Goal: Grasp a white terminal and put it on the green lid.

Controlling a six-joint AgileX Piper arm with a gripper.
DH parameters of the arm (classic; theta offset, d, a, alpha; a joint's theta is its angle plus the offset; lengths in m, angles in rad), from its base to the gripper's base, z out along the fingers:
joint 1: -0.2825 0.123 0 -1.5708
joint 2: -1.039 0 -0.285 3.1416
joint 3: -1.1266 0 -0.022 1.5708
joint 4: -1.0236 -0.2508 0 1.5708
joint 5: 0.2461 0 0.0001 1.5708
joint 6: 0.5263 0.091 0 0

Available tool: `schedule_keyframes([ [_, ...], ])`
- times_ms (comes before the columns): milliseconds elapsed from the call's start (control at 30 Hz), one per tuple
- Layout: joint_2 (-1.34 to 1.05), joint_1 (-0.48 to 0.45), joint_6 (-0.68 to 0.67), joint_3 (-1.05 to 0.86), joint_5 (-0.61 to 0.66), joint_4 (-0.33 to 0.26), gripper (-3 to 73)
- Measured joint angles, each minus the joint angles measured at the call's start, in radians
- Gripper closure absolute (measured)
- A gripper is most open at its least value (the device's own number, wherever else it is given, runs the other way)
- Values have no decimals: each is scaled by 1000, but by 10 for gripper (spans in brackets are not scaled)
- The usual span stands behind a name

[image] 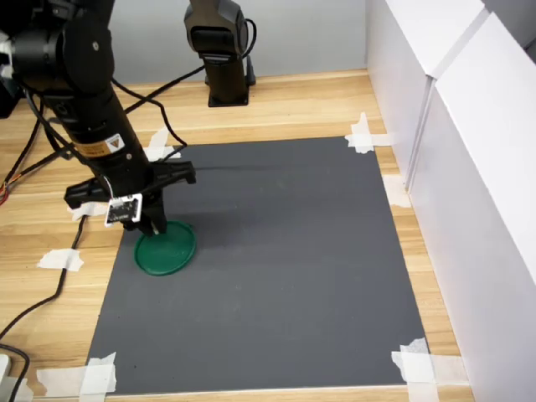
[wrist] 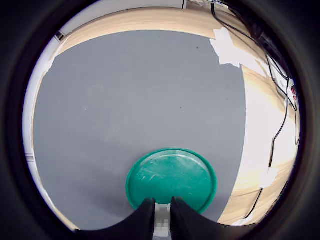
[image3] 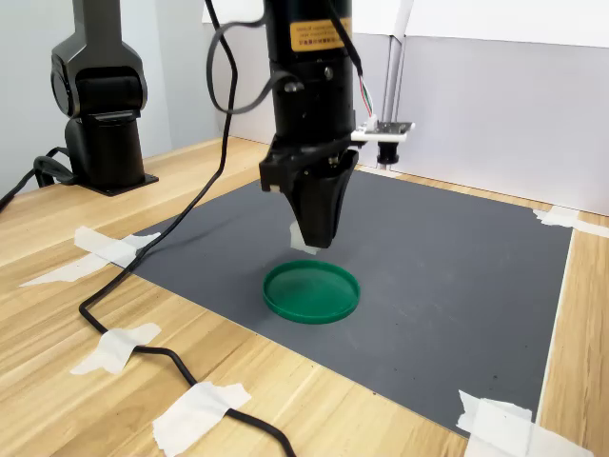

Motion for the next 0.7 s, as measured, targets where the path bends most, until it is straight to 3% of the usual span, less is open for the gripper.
schedule_keyframes([
  [500,51,1,-68,0,-37,39,614],
  [700,52,1,-77,0,-31,40,541],
])
